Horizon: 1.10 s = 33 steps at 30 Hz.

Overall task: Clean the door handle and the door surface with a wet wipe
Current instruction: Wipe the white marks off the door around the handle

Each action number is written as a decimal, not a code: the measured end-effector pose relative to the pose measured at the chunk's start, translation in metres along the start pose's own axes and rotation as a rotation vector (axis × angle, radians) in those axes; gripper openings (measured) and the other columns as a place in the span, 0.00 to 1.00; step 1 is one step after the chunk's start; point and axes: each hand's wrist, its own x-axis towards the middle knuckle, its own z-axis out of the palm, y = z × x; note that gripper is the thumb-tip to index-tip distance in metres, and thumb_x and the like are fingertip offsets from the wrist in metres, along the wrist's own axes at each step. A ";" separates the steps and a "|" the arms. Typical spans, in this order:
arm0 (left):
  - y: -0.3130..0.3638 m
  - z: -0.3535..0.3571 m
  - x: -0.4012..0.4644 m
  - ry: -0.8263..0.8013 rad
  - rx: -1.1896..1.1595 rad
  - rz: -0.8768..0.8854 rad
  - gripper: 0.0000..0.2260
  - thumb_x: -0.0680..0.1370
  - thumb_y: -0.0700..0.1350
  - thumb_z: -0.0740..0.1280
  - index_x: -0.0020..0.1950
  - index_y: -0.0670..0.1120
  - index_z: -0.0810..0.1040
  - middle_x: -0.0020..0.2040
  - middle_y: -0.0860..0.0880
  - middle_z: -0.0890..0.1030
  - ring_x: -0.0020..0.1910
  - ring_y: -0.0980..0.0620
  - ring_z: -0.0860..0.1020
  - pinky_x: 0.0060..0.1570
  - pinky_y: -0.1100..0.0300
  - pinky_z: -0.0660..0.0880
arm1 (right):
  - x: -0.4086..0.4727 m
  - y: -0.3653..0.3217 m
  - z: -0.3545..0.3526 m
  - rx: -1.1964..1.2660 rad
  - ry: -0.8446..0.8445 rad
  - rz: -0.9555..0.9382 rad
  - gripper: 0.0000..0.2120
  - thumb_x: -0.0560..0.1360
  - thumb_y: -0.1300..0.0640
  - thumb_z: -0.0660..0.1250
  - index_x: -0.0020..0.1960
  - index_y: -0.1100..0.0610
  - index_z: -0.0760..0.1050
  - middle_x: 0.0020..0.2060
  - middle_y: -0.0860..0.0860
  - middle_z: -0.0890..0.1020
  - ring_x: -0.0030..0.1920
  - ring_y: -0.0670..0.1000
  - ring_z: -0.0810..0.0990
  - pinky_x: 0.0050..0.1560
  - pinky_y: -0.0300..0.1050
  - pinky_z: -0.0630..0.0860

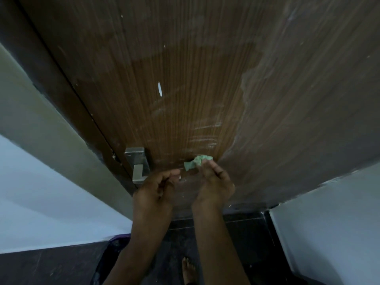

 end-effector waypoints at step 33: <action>-0.010 -0.017 -0.002 0.150 0.061 -0.007 0.17 0.78 0.37 0.64 0.51 0.59 0.83 0.48 0.70 0.81 0.47 0.71 0.78 0.40 0.80 0.69 | -0.028 0.000 0.036 -0.622 -0.457 -1.552 0.07 0.76 0.68 0.73 0.54 0.66 0.85 0.53 0.58 0.83 0.51 0.58 0.83 0.48 0.50 0.82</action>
